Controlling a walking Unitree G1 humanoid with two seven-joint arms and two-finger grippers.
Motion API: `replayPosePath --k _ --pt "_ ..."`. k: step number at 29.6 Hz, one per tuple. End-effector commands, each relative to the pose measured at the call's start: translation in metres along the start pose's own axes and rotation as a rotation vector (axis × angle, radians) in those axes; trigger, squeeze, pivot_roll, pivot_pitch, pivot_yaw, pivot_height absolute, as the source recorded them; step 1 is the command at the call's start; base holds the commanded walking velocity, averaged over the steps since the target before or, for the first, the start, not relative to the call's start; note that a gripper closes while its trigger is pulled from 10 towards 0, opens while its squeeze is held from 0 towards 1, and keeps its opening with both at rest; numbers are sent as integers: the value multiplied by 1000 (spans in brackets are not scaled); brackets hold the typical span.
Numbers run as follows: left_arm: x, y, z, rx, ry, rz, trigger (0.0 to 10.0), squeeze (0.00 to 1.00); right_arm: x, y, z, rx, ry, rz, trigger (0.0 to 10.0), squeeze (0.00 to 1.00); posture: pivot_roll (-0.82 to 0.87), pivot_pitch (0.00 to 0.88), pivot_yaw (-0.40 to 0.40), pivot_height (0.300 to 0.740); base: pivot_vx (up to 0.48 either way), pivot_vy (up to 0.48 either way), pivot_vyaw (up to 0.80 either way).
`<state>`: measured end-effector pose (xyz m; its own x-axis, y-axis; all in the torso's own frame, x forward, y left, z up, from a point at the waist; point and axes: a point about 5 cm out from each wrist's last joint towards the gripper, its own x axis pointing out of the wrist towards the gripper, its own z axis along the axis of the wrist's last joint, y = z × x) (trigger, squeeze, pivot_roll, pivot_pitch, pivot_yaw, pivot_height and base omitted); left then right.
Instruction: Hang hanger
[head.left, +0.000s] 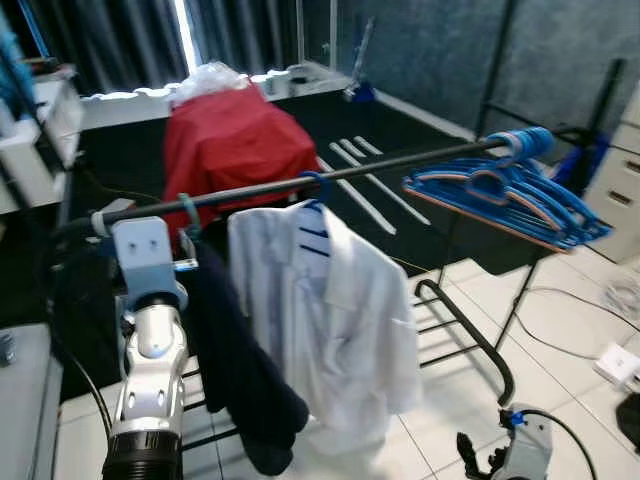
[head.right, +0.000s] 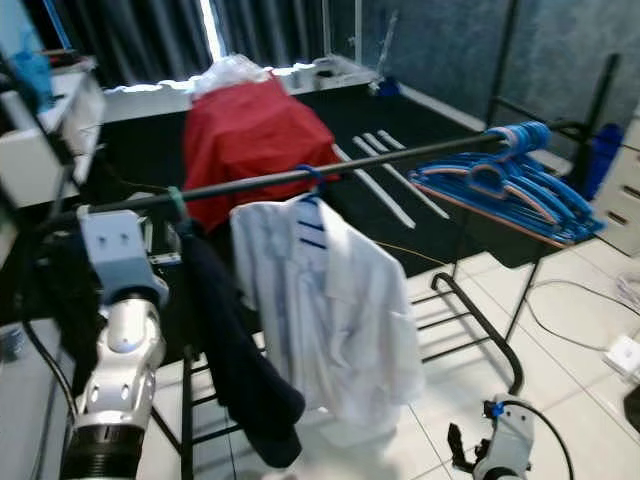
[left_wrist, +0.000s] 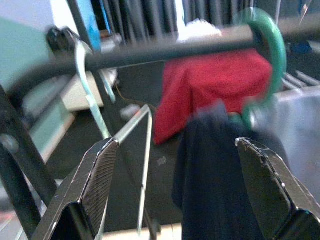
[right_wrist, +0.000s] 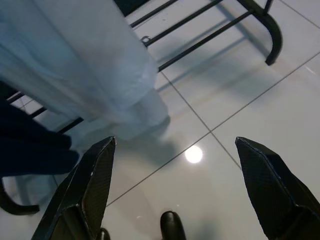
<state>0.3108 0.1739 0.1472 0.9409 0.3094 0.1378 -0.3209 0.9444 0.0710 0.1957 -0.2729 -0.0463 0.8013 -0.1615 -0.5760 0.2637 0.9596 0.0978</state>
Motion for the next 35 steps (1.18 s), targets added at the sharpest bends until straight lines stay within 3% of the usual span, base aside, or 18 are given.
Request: replayPosePath --k 1,7,12,15,18,20,25,35 --pt "-5 -10 0 22 22 -32 10000 0 -2 -2 -5 24 11 -15 10000 0 -77 0 13 740 0 0 0" --pt "-17 -28 -5 -25 110 -140 10000 0 -2 -2 -5 22 13 -16 10000 0 -73 0 14 740 0 0 0" --pt "-24 -44 9 -131 124 -226 10000 0 -2 -2 -5 21 16 -16 10000 0 -73 0 15 740 0 0 0" --pt "-25 -51 12 -129 123 -255 10000 0 -2 -1 -6 21 17 -16 10000 0 -77 0 18 740 0 0 0" --pt "-25 -55 3 -92 168 -266 10000 0 -2 -1 -6 23 18 -16 10000 0 -80 0 21 740 0 0 0" --pt "-22 -57 -9 -62 231 -246 10000 0 -2 0 -7 25 17 -17 10000 0 -87 0 26 740 0 0 0" --pt "-16 -54 -15 -21 267 -206 10000 0 -2 0 -7 27 16 -18 10000 0 -92 0 31 740 0 0 0" --pt "-1 -50 -5 -33 217 -121 10000 0 -3 3 -9 34 3 -16 10000 0 -109 0 46 740 0 0 0"
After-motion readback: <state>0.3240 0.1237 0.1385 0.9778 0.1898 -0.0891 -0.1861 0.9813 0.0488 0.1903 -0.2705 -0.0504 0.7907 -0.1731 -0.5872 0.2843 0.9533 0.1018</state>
